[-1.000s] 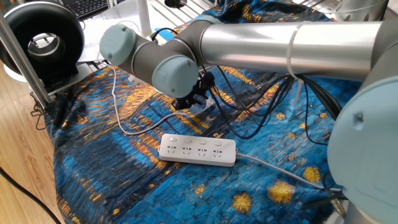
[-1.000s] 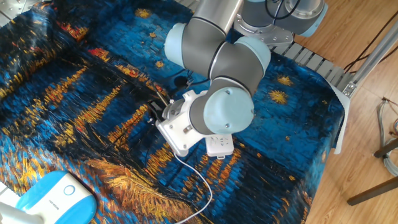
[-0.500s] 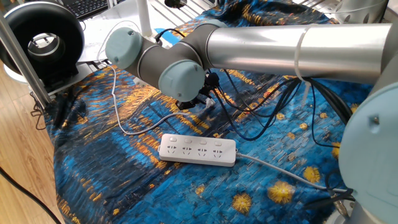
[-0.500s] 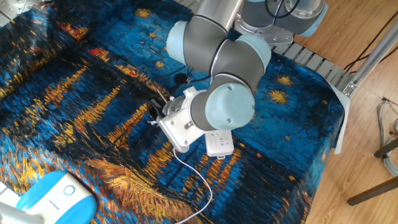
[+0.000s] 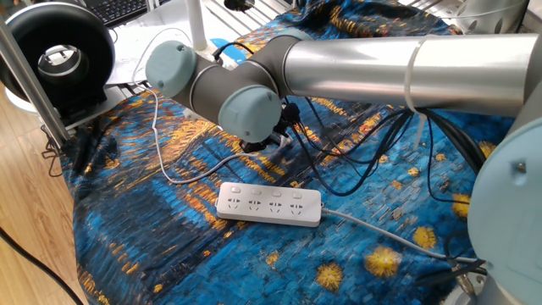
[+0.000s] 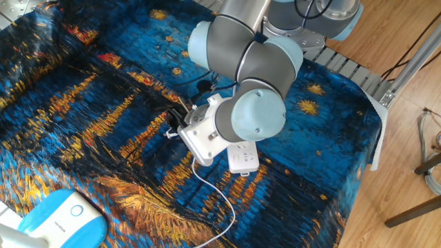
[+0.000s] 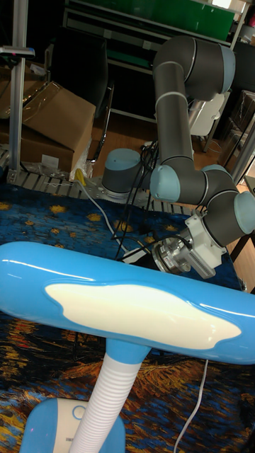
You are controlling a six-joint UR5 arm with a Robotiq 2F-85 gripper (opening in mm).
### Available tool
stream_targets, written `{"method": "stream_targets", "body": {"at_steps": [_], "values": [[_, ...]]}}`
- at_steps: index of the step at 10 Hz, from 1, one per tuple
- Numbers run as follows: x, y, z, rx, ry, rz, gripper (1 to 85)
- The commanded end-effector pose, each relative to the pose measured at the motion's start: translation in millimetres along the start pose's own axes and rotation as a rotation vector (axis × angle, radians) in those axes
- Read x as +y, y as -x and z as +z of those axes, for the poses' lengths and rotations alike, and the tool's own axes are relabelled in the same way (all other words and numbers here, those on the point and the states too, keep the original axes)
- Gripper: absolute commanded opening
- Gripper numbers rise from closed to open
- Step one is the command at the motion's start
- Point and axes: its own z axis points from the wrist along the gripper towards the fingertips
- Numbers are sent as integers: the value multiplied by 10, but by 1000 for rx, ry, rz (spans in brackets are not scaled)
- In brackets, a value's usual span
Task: Plug in the power cord of the desk lamp, turn on the socket, and light up the desk lamp
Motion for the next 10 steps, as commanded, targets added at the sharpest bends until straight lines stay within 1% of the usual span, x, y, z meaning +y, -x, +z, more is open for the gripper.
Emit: {"method": "stream_targets", "body": {"at_steps": [1,2,3,4,7,10], "values": [[-2,-14,38,-11,-1,8,273],[-22,14,56,-28,-5,-2,273],[-61,65,80,-57,-15,-15,273],[-63,72,92,-66,-12,-19,273],[-19,66,90,-69,-3,-22,273],[-54,33,71,-66,-16,-26,267]]}}
